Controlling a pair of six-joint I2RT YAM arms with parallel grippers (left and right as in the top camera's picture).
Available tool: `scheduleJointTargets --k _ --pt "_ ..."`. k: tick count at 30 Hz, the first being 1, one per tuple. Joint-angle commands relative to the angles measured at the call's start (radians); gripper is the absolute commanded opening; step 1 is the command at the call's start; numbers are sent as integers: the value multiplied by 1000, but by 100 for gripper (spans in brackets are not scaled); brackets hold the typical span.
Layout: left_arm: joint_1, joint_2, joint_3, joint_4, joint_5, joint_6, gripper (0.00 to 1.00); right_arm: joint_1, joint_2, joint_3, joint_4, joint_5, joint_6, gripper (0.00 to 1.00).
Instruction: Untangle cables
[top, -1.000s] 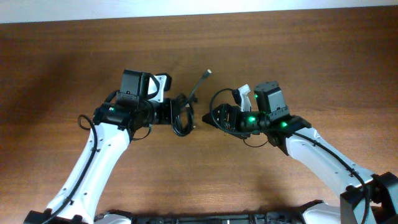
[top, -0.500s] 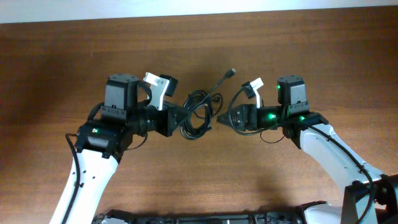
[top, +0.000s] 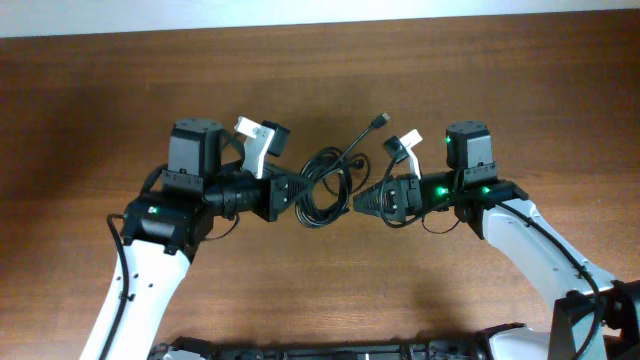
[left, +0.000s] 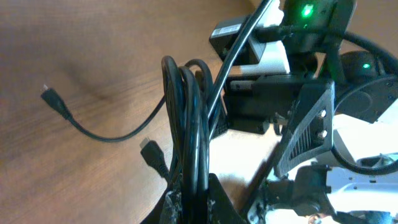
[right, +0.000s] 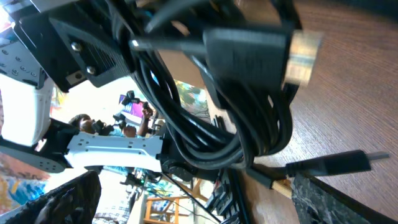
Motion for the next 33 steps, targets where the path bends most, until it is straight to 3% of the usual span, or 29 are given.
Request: scheduleJointTargets --k 1,9,18,22,33 --pt "-35 24 16 101 64 13 0 -5 7 -5 26 -31 -38 97" --pt "-61 190 16 163 143 13 0 -5 7 -5 40 -27 -38 97" --pt "-61 193 16 169 78 14 0 0 7 -5 40 26 -34 97" --pt "-61 193 16 172 32 119 0 26 7 -5 41 129 -28 97" --pt "-17 193 16 157 6 170 0 111 7 -5 139 189 3 94"
